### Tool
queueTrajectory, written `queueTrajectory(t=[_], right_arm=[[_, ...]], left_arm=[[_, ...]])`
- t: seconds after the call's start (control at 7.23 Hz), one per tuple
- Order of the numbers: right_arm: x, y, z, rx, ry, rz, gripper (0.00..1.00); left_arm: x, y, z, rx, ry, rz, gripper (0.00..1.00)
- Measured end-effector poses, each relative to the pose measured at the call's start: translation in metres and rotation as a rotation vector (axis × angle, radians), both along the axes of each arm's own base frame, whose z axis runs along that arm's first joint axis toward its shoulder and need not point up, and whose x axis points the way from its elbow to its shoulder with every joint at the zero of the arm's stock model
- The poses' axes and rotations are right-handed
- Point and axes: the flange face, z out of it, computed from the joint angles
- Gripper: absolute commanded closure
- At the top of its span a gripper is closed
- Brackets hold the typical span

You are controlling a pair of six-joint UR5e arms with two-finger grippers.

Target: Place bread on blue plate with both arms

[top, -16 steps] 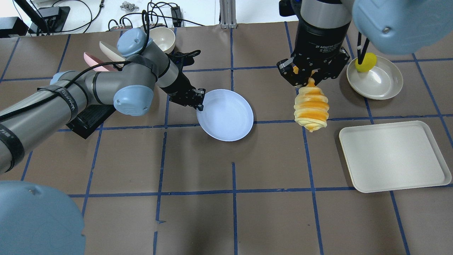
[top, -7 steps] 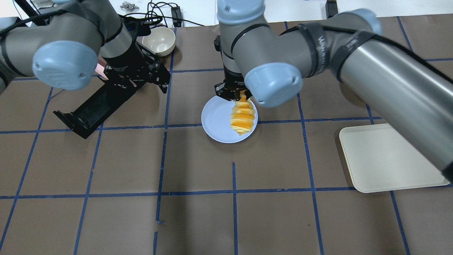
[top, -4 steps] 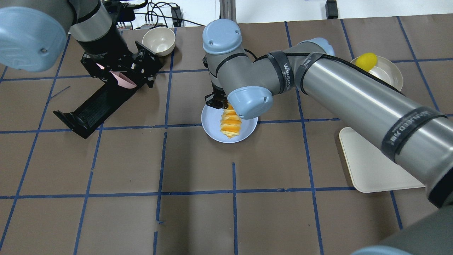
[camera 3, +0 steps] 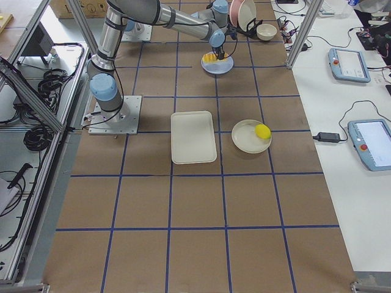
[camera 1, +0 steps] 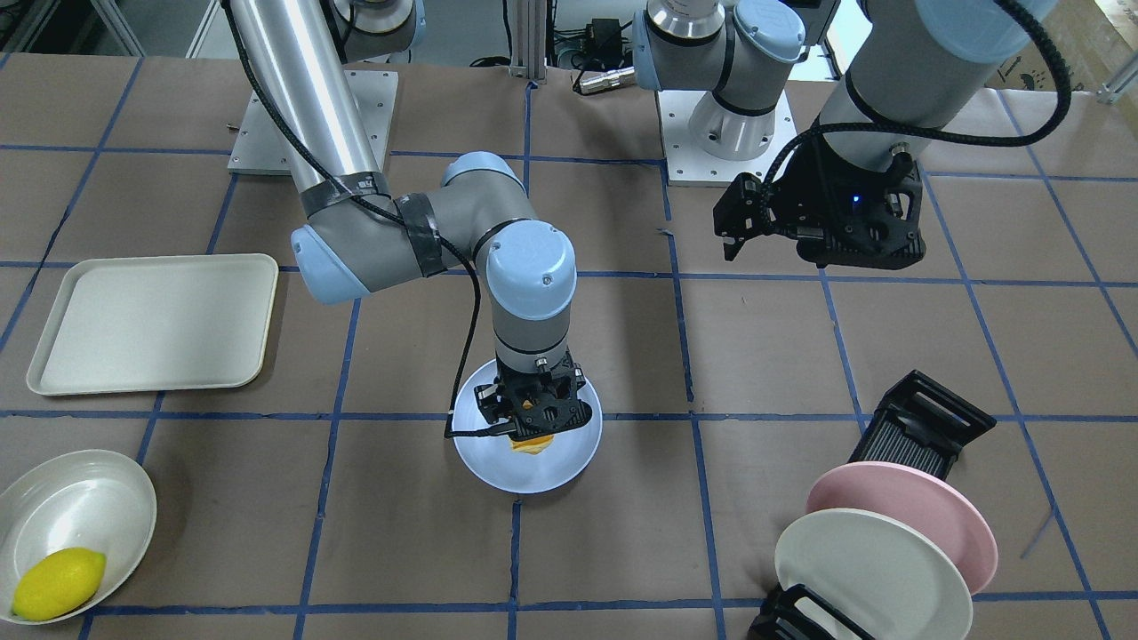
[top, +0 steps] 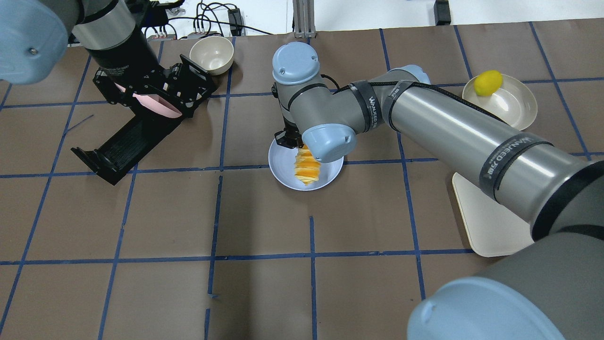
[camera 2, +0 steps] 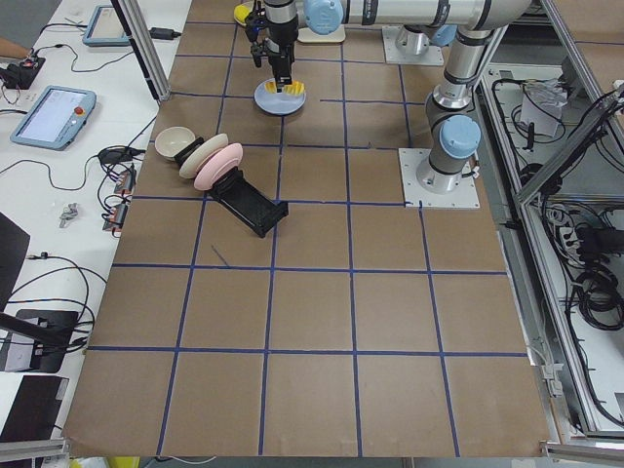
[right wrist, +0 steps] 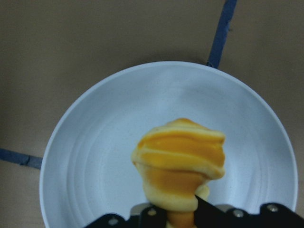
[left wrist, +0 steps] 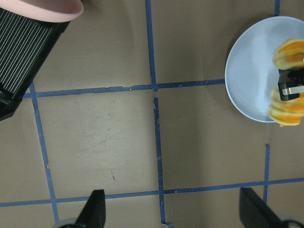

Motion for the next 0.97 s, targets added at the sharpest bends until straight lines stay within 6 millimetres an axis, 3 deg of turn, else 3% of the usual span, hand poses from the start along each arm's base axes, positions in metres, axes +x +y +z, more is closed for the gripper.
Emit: queueTrajectory(t=[0.14, 0.28, 0.97], right_arm=[[0.0007, -0.0004, -0.0050, -0.003, 0.000, 0.002, 0.18], [0.0007, 0.0009, -0.0089, 0.001, 0.002, 0.003, 0.00], [-0.0030, 0.0059, -0.0102, 0.028, 0.010, 0.003, 0.00]], left_arm=[[0.0002, -0.0003, 0.0015, 0.000, 0.000, 0.001, 0.00], [0.0000, 0.0003, 0.0019, 0.000, 0.000, 0.002, 0.00], [0.0020, 0.0034, -0.0011, 0.009, -0.070, 0.017, 0.00]])
